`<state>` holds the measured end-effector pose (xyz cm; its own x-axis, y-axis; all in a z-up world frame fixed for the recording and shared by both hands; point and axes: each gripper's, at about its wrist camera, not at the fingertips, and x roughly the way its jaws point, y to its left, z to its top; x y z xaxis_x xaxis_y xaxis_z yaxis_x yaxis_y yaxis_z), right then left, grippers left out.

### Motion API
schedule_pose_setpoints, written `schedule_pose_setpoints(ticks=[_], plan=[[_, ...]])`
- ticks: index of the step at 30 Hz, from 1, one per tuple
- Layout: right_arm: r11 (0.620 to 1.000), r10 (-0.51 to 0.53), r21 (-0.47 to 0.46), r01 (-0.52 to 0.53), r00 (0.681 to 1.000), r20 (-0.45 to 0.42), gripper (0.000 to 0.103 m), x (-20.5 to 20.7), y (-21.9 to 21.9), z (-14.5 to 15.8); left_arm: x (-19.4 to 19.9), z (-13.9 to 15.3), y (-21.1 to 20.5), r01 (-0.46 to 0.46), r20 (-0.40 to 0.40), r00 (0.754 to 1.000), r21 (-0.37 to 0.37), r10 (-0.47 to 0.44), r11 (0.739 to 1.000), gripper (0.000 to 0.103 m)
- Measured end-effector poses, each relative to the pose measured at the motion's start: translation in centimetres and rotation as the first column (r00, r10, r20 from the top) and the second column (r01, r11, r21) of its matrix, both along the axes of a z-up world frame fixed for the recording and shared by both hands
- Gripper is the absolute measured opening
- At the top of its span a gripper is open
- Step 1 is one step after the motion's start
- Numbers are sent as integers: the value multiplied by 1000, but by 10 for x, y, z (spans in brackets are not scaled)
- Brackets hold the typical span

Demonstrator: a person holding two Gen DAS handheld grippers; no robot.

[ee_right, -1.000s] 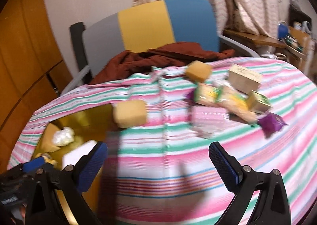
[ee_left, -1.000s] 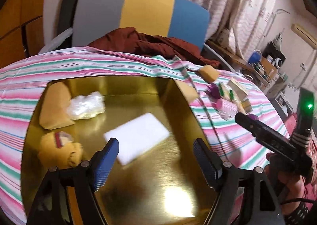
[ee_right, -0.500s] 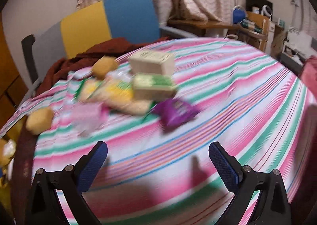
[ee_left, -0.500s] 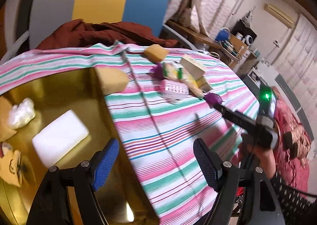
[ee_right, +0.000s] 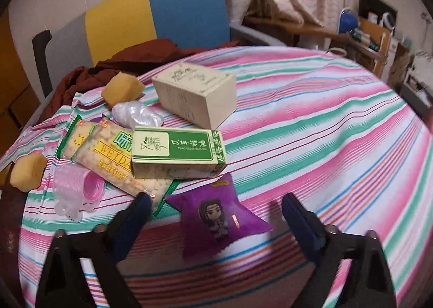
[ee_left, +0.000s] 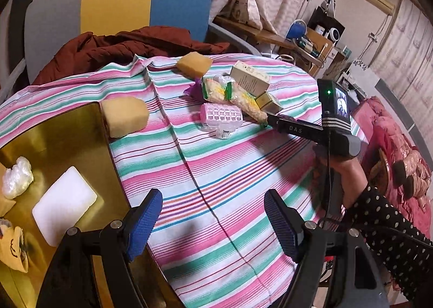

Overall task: Organize objects
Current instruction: 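Grasp the purple snack packet with the right tool while the left tool grasps the pink hair roller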

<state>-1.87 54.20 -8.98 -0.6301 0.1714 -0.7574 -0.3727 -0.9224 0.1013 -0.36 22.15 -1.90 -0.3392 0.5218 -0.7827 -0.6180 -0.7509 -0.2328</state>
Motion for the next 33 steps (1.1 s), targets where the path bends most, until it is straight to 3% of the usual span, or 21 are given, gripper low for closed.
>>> schedule_pose_setpoints(ticks=[2,10,13,24,29,33], plan=[[1000,5,-8,-5,1000,1,88,0,-1,-3,-3,-2,3,-3,8,1000,-10,3,1000,79],[999,22,39,-22,1000,-4,66,3,-11,-2,-25,-4,24,-29,44,999,-30,30,999,79],[999,10,32,-9,1000,-6,63,5,-10,-4,-35,-4,35,-38,54,998,-35,40,999,79],[999,-15,48,16,1000,-21,61,10,-11,-5,-85,-40,100,-51,62,996,-131,60,990,82],[997,-18,69,20,1000,-18,61,9,-13,-7,-97,-54,134,-21,2,1000,-196,22,980,82],[997,-19,73,21,1000,-21,61,9,-13,-7,-96,-56,145,-4,-51,999,-163,-5,987,83]])
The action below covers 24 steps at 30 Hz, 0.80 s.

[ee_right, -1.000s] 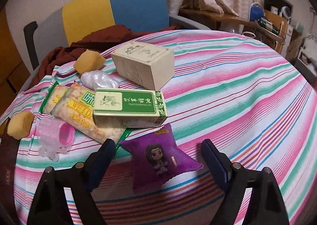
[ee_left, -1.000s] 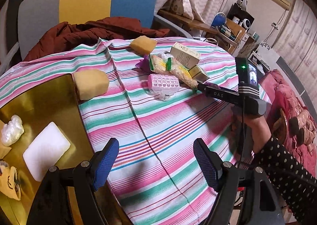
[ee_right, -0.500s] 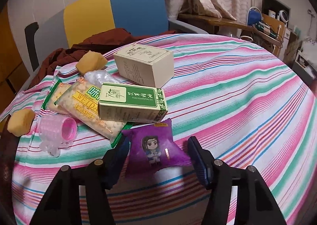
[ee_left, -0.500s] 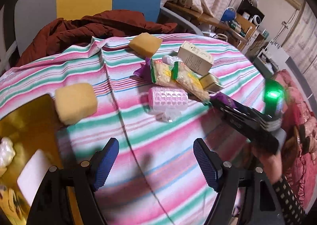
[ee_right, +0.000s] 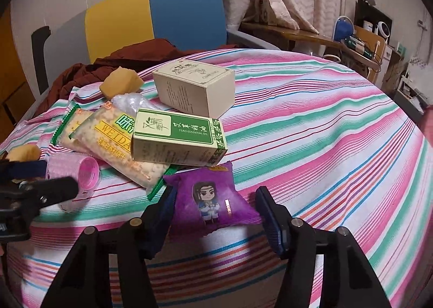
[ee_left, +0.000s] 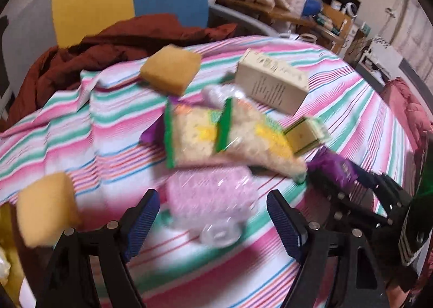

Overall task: Organize objects
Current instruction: 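Grasp the purple snack packet with the right tool while the left tool grasps the pink hair roller, then carry the purple packet and pink roller toward the gold tray with both tools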

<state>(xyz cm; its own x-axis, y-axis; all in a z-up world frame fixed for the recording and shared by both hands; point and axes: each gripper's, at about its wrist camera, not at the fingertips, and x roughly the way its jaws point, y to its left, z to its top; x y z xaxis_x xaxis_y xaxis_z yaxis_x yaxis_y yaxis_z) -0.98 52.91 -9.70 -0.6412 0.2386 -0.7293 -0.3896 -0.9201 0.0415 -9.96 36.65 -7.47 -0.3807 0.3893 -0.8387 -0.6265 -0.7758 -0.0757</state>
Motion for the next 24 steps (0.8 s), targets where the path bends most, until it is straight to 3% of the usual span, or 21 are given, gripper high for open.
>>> schedule_pose_setpoints(ticks=[3,6,8,10,19,24], plan=[[1000,-1,5,1,1000,-1,61,0,0,0,-2,-8,7,-10,-64,998,-47,7,999,83],[1000,-3,20,3,1000,3,61,-2,-2,-1,-7,-18,0,-35,-49,998,-3,35,999,83],[1000,-4,25,4,1000,3,61,-2,-3,-1,-4,-21,-6,-59,-65,996,35,61,998,74],[1000,-5,25,5,1000,0,61,-2,-3,-1,0,-20,-8,-68,-77,995,28,70,997,68],[999,-10,33,11,1000,-16,58,1,-4,1,20,-19,-22,-108,-89,990,32,111,994,68],[999,-10,31,12,997,-77,58,12,-7,10,34,-18,-34,-89,-72,993,53,92,995,68]])
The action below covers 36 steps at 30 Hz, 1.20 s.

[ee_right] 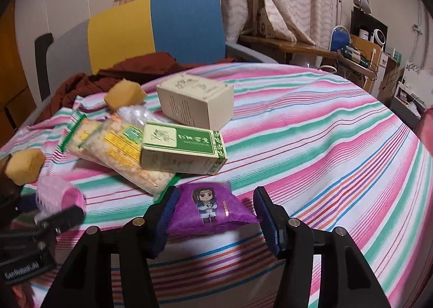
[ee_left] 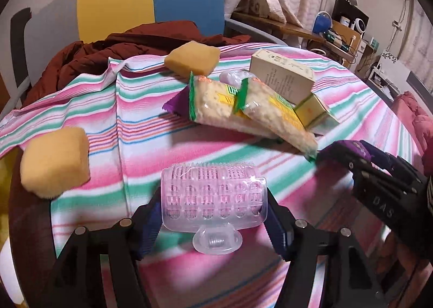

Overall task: Organize objects
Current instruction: 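Carry the purple packet and pink roller toward the gold tray with both tools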

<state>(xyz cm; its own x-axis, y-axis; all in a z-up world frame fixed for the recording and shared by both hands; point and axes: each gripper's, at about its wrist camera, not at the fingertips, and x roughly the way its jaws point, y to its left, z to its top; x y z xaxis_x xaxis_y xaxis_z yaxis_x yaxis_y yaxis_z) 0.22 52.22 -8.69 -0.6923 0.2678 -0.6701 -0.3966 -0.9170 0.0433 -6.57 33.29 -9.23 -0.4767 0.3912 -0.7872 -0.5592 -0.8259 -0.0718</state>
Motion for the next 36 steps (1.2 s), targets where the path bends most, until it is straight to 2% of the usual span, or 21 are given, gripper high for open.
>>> schedule_pose_setpoints(ticks=[11,16,19,23,30,36], plan=[[997,-27,-77,22,998,-59,58,30,-15,8,38,5,-30,41,31,999,59,-43,997,68],[994,-35,-108,27,997,-67,58,46,-26,12,52,12,-44,62,73,995,121,-71,991,68],[993,-23,-119,16,998,-65,58,52,-37,15,64,22,-51,91,64,993,145,-101,985,68],[992,15,-122,-26,995,-97,58,57,-55,29,77,39,-66,118,11,993,164,-121,979,68],[986,113,-109,-128,984,-139,57,52,-97,57,77,70,-113,71,-35,997,226,-64,972,68],[959,235,-117,-259,955,-181,57,40,-147,80,75,86,-164,-11,-94,995,221,32,975,68]])
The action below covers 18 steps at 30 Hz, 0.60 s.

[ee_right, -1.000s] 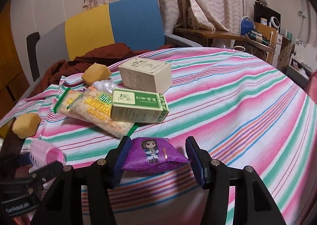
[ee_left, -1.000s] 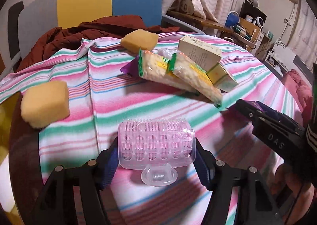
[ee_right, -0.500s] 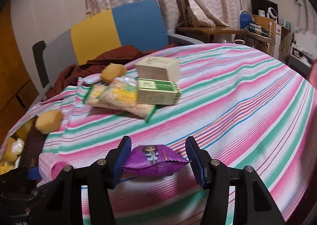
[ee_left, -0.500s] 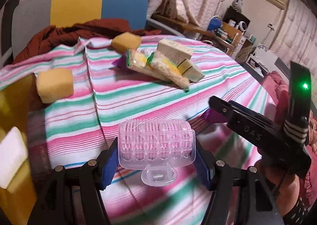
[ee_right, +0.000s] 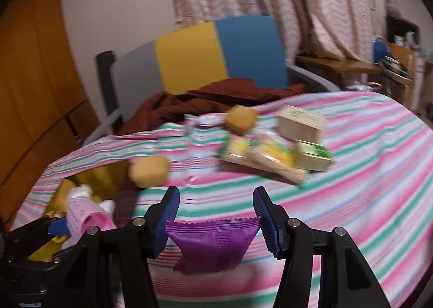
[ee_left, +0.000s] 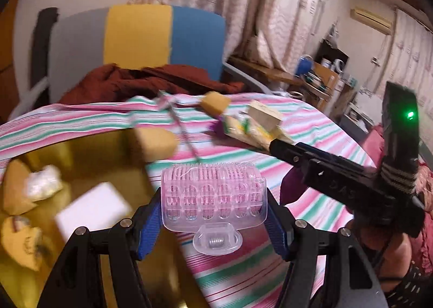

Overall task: Organize objects
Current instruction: 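Carry the purple packet and pink roller toward the gold tray with both tools, then lower the purple packet and pink roller into the gold tray and open both tools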

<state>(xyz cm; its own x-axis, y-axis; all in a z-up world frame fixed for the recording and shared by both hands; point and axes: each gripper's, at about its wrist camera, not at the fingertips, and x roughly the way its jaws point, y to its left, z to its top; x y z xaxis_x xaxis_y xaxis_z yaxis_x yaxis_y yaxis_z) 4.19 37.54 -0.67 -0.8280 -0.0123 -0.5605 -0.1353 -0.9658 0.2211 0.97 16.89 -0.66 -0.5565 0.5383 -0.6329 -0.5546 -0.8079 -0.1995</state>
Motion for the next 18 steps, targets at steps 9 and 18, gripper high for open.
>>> schedule_pose_setpoints(ticks=[9,18], plan=[[974,226,-16,-226,974,-24,57,-30,-93,17,-21,-10,-89,-208,47,977,-12,208,978,68],[928,371,20,-371,929,7,57,-84,-162,17,-38,-29,-135,-297,93,949,-65,303,953,68]])
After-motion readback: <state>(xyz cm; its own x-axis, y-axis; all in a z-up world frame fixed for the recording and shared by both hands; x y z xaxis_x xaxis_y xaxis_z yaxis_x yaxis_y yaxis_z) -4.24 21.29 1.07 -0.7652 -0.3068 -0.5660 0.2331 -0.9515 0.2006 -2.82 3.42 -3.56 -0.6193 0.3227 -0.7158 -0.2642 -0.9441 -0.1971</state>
